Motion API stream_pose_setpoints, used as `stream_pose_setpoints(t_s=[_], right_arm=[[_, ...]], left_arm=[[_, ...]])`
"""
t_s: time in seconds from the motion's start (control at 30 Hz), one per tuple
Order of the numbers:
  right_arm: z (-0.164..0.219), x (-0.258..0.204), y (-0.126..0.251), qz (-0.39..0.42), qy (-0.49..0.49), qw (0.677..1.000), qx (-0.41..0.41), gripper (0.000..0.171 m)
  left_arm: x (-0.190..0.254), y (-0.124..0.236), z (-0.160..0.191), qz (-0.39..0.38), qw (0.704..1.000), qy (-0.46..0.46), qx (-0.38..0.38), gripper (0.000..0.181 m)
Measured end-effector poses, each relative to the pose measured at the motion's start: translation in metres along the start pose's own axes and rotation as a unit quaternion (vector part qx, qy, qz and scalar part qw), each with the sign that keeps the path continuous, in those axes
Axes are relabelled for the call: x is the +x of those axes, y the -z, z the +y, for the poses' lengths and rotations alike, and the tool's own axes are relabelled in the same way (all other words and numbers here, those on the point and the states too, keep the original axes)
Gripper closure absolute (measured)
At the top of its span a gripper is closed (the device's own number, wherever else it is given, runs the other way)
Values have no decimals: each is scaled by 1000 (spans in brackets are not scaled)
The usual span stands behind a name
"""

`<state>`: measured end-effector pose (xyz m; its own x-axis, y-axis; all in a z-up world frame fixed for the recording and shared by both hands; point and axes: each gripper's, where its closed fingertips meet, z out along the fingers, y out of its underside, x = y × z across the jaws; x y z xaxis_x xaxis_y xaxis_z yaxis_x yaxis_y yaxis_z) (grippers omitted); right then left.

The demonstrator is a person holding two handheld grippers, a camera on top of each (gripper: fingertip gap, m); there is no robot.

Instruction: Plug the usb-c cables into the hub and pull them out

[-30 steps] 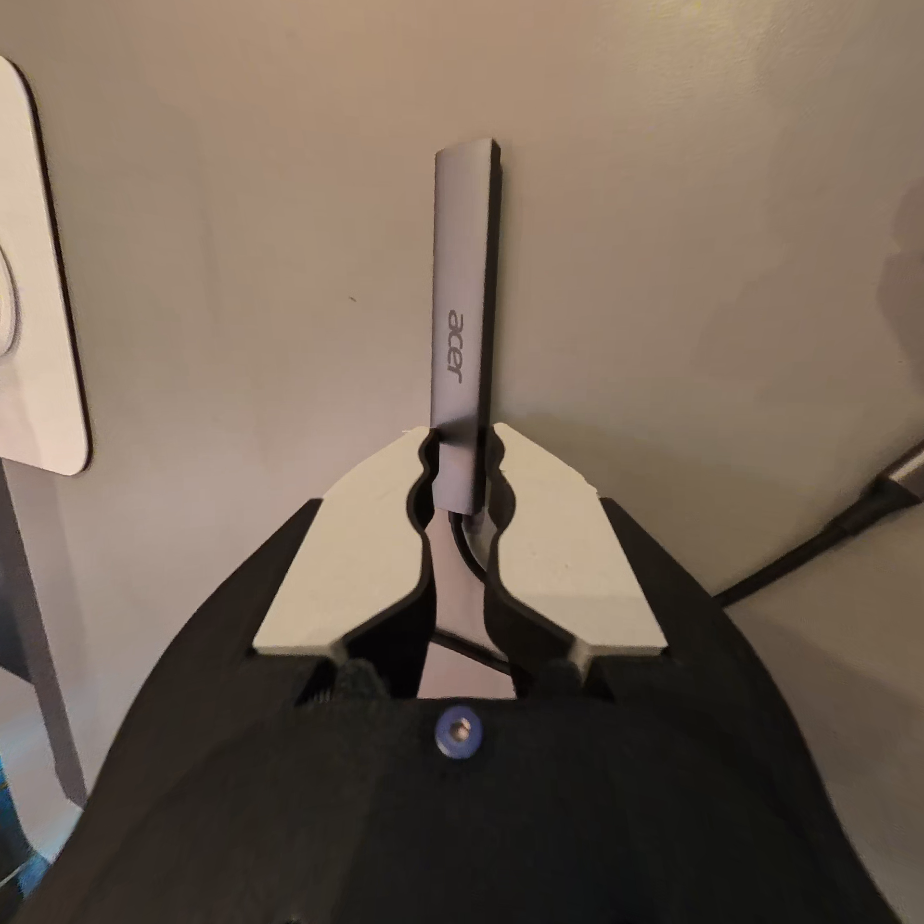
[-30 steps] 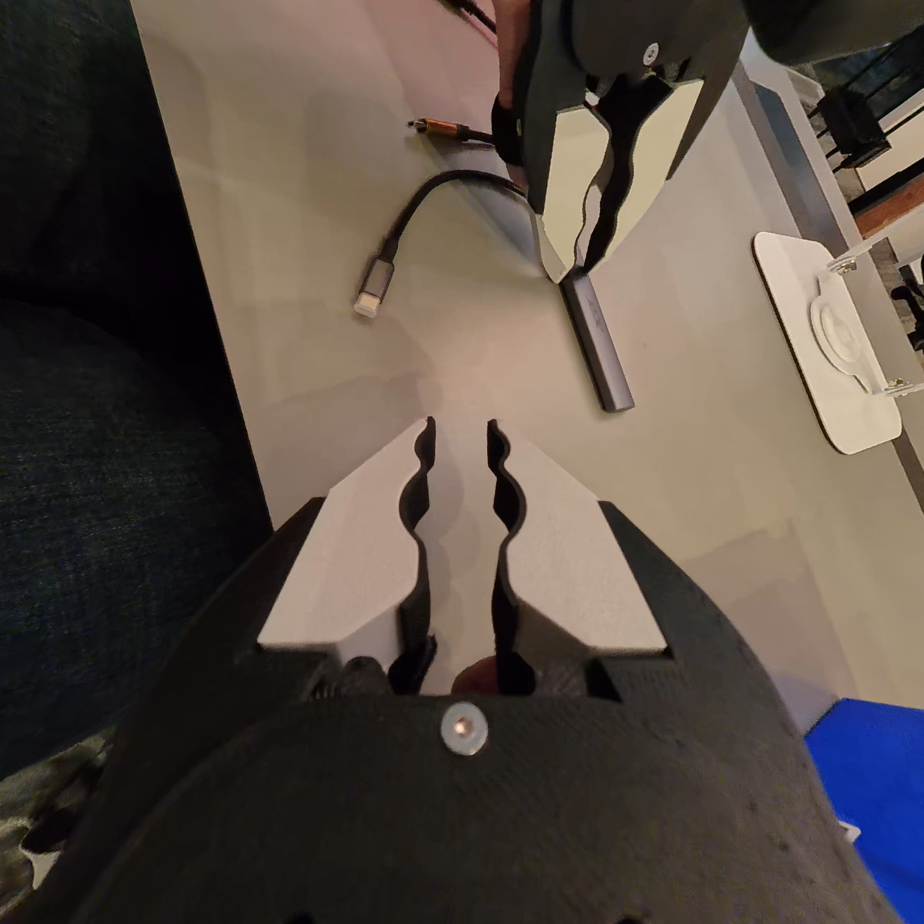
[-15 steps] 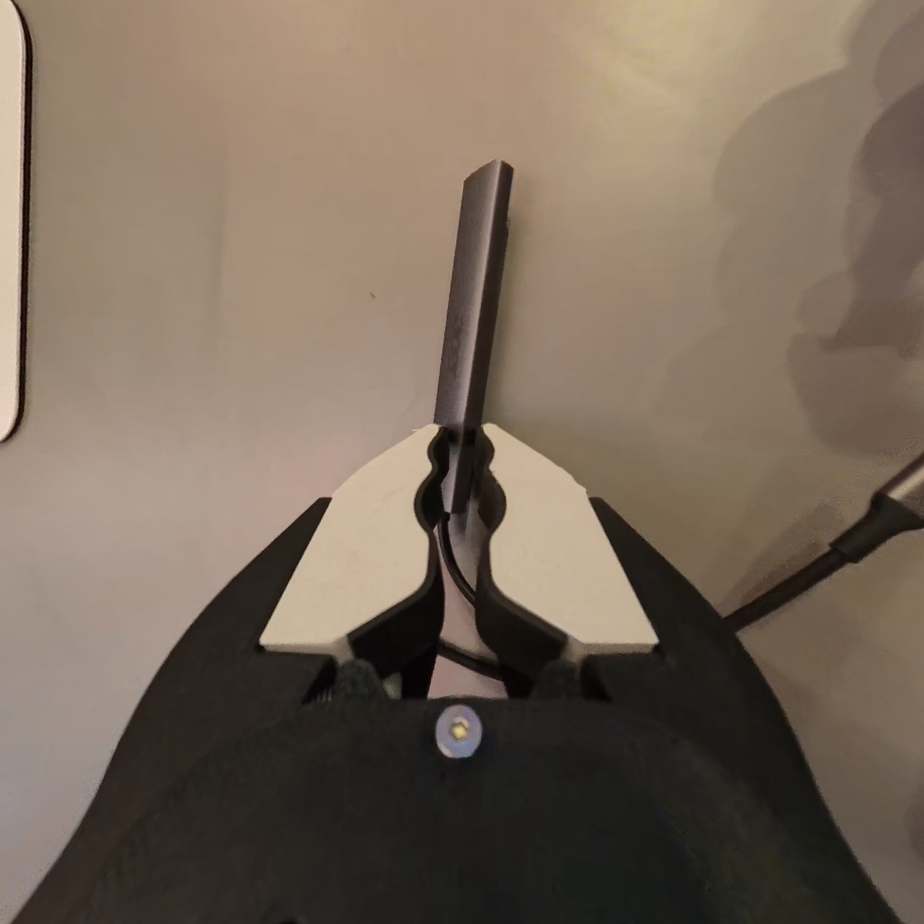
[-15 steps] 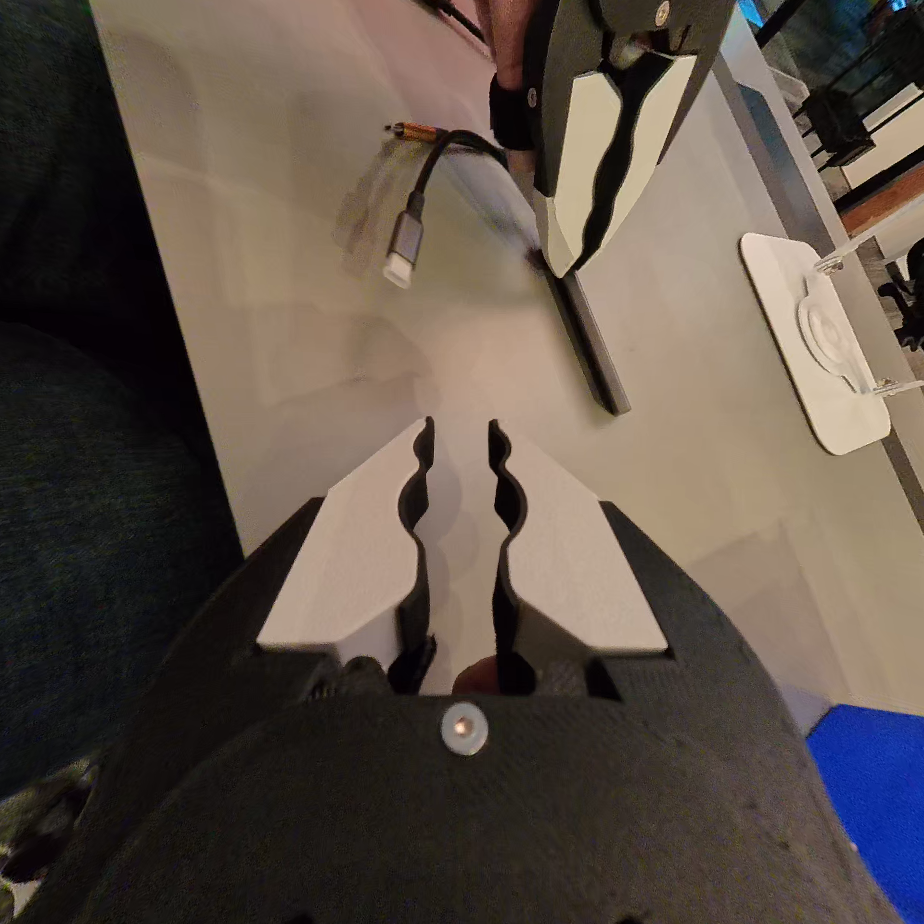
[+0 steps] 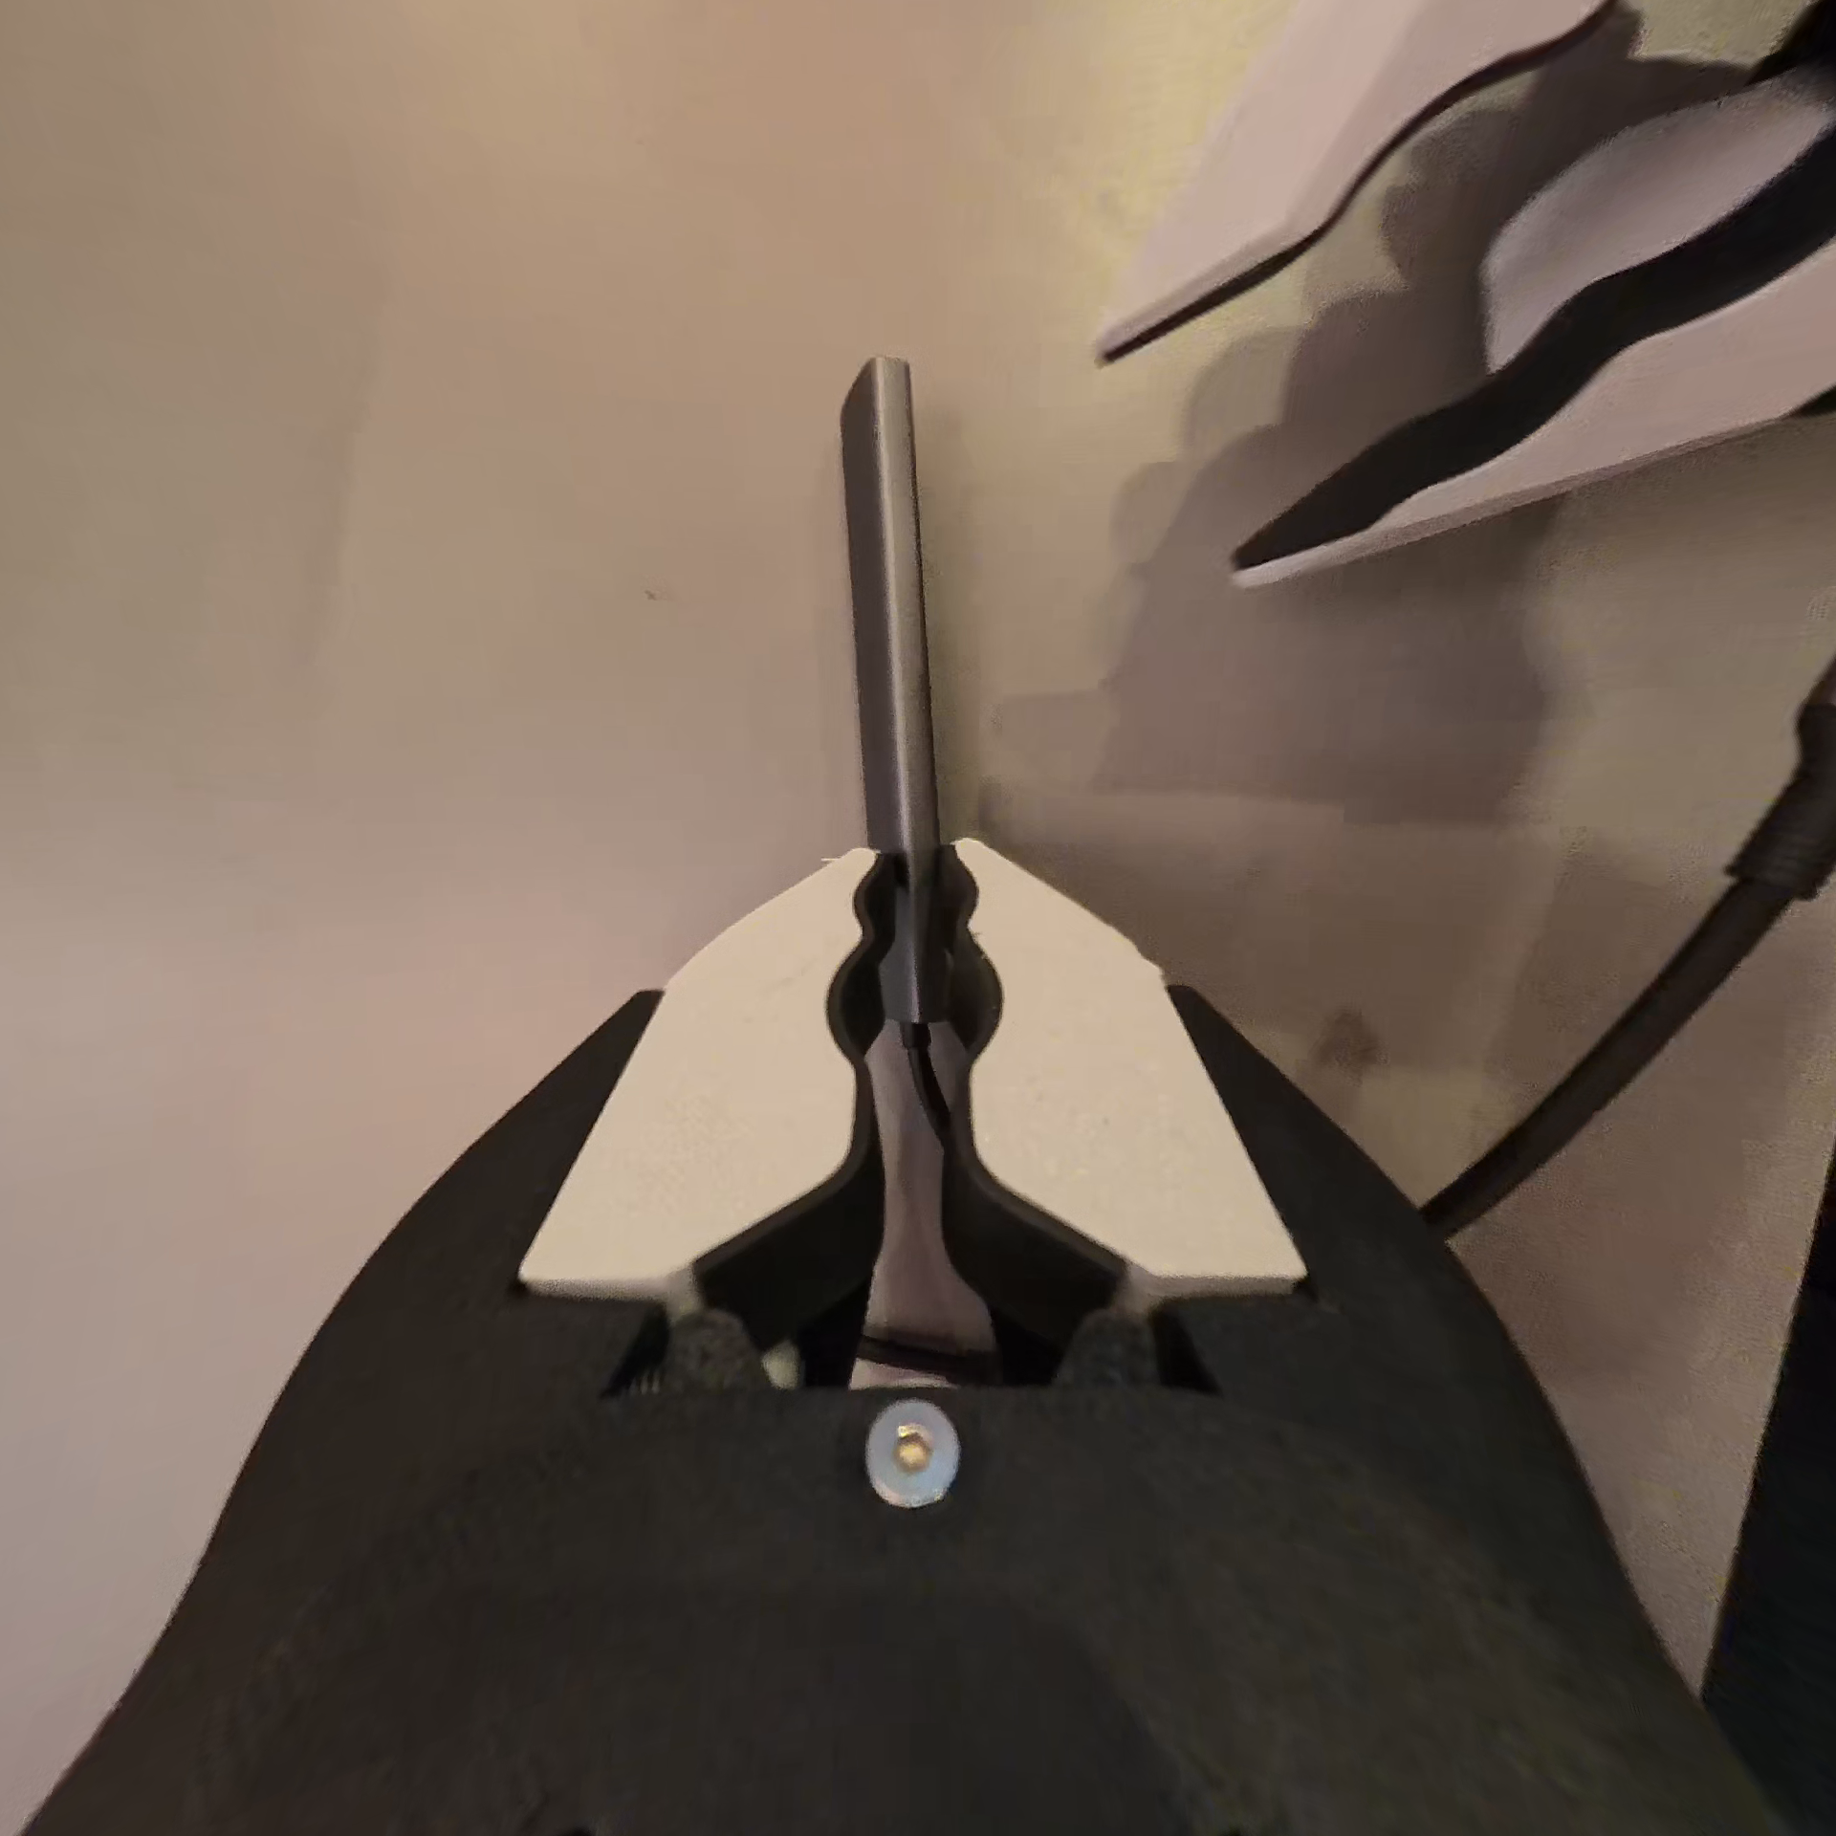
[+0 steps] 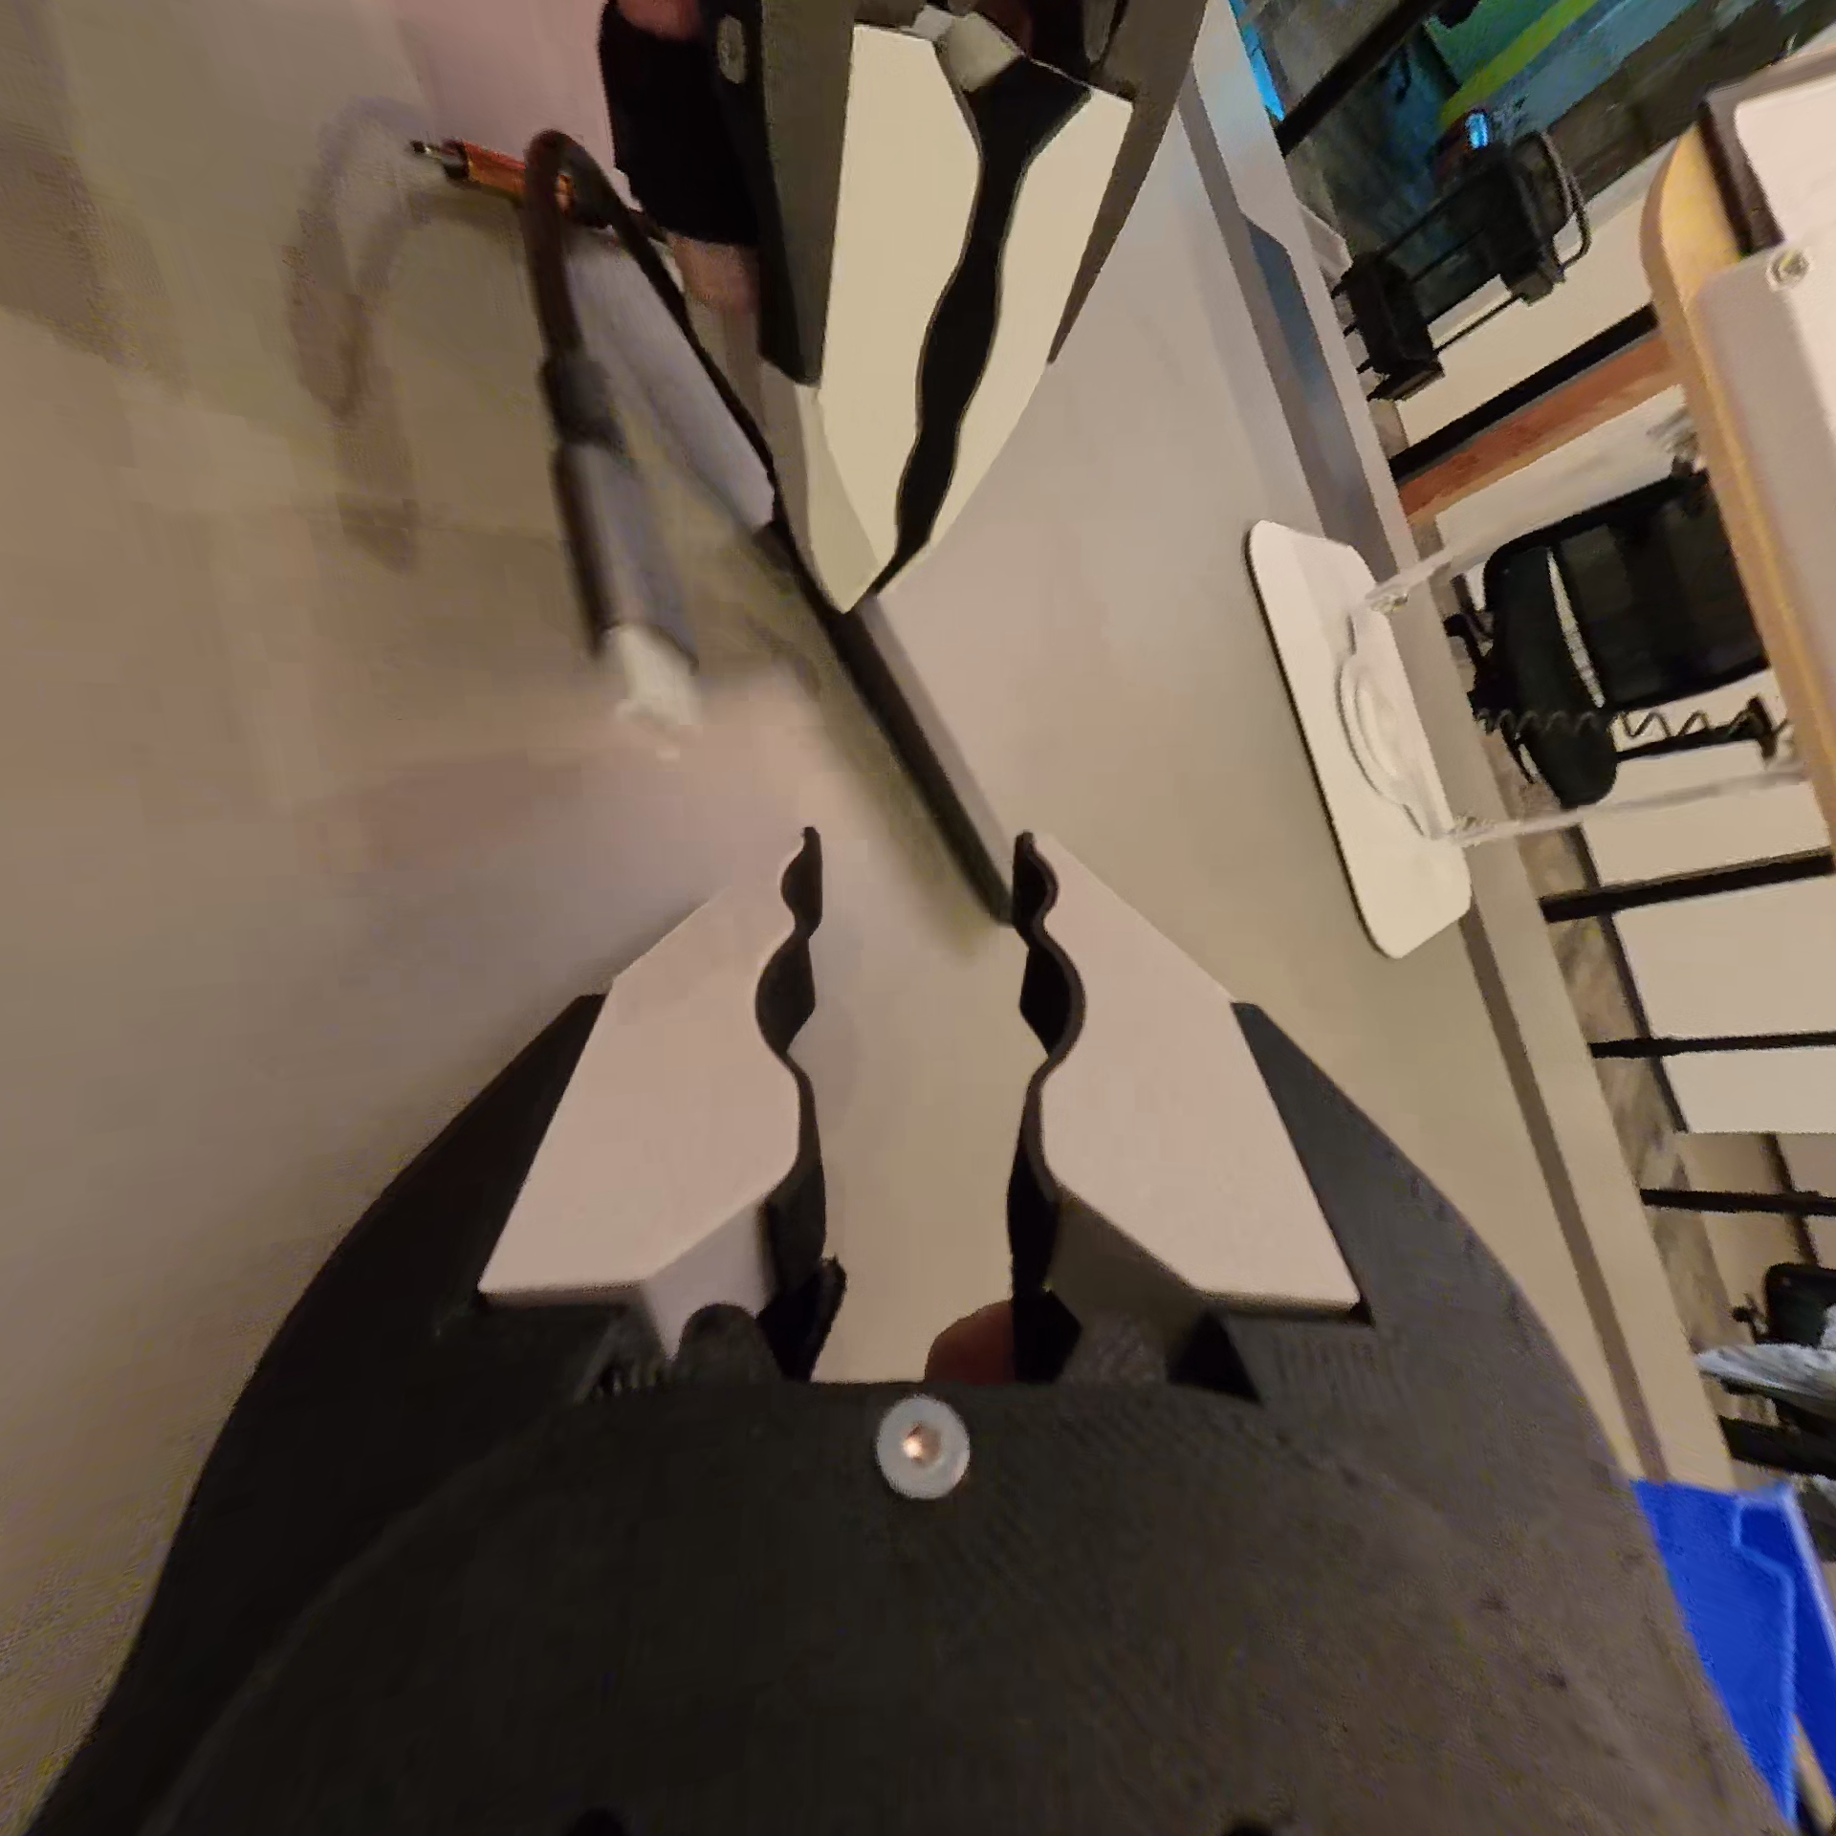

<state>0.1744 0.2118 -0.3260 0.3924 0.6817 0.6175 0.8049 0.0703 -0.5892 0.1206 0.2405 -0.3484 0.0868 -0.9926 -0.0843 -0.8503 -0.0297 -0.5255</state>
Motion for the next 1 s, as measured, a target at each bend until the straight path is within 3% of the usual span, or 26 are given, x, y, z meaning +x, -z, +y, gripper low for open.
stream_pose_setpoints(t_s=[0.23,0.37,0.43,0.8,1.0], right_arm=[[-6,-8,-33,-27,82,996,8,141],[-6,-14,-42,-31,110,993,4,159],[-8,-15,-42,-32,115,993,8,157],[-15,-22,-30,-67,80,993,54,164],[-18,-20,-27,-67,50,994,69,164]], left_arm=[[18,2,-1,27,1000,-5,2,174],[23,3,-1,30,999,-10,4,174],[25,4,0,31,999,-9,6,175],[34,18,-9,51,997,-18,46,181],[24,24,-10,17,998,-25,46,181]])
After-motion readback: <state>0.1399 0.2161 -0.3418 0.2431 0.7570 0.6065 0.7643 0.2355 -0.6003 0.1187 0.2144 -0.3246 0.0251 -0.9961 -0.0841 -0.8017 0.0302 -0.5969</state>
